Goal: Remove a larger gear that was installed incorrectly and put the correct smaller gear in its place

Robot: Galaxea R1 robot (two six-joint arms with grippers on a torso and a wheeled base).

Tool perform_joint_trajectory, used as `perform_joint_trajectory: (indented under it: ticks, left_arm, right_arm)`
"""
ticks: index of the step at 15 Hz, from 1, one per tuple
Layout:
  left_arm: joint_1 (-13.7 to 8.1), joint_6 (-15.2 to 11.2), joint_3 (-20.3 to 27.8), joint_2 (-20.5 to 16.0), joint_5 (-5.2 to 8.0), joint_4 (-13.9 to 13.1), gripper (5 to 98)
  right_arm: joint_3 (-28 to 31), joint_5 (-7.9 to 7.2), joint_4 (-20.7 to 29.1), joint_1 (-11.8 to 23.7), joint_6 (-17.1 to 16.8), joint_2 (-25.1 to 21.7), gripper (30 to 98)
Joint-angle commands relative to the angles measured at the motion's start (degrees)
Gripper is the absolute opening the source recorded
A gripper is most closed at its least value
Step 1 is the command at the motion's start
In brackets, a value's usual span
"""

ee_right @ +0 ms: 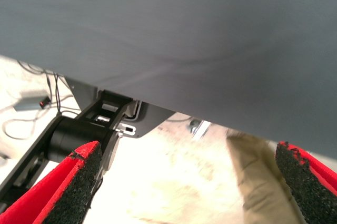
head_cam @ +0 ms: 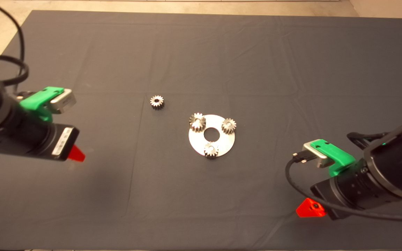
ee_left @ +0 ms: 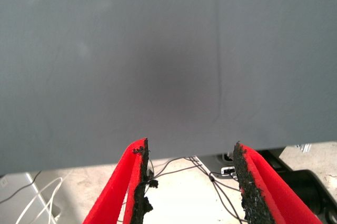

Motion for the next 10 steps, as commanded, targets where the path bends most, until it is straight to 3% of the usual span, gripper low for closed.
perform_joint_trajectory:
  ticks: [1,5,7,10]
  left_arm:
    - [-0.29,3.73,-12.14,13.31,7.57,2.69,39.6]
    - [1.60,5.09,-23.65,23.32,7.57,2.83,39.6]
    - [2.43,5.48,-27.82,30.53,7.57,2.78,39.6]
    - [2.52,5.39,-33.80,37.41,7.57,2.68,39.6]
  right_arm:
    - [-0.74,-7.35,-2.55,-1.61,-4.88,-13.56,87.7]
    - [-1.27,-7.35,-3.86,-1.65,-7.64,-20.37,87.7]
    - [-1.27,-7.35,-3.95,-1.69,-11.62,-25.42,87.7]
    - [-1.62,-7.35,-3.86,-1.52,-17.24,-29.62,87.7]
